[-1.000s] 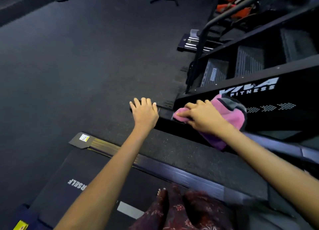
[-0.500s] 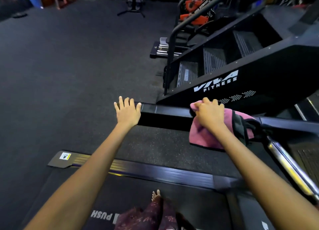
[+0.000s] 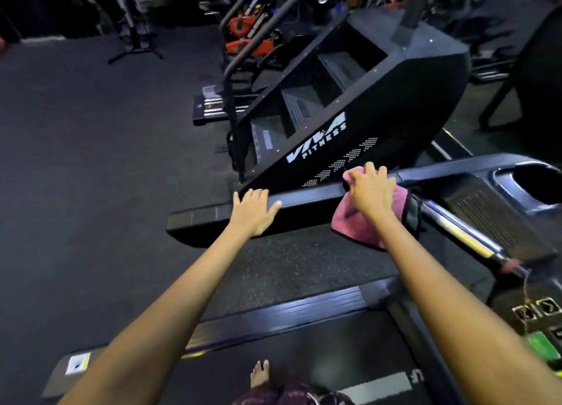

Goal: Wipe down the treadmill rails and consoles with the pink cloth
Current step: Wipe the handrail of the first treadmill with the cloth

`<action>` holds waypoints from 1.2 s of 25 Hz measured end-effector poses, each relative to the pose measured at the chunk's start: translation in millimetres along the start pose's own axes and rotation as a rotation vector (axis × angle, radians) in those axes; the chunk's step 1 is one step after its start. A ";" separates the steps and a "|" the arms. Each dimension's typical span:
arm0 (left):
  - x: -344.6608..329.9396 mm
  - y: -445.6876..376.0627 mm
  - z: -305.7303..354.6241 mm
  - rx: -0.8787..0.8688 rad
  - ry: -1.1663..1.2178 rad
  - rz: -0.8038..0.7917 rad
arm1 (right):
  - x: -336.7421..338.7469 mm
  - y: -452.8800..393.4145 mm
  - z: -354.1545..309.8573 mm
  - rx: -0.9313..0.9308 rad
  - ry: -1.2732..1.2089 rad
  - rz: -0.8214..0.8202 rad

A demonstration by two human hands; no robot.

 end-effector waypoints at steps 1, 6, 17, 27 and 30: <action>1.1 -6.1 9.1 -0.088 -0.010 -0.023 | -1.7 2.1 -0.2 -0.080 -0.021 0.008; -4.4 -24.8 42.8 -0.428 -0.046 -0.057 | -6.5 20.3 -5.4 0.024 0.004 0.017; -13.1 -73.6 127.7 -0.766 -0.171 -0.134 | 0.8 6.6 42.7 -0.224 0.007 -0.078; -19.1 -103.8 164.3 -0.787 -0.064 -0.074 | 13.0 -49.8 90.9 -0.399 -0.039 -0.158; -17.9 -103.8 164.5 -0.766 0.010 -0.070 | 7.1 -26.4 84.7 -0.385 -0.068 -0.170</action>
Point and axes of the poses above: each hand's wrist, its own y-axis away from the middle knuckle, its own x-axis out of the back of the hand, z = x × y, the point moved 2 cm from there along -y, towards the middle knuckle
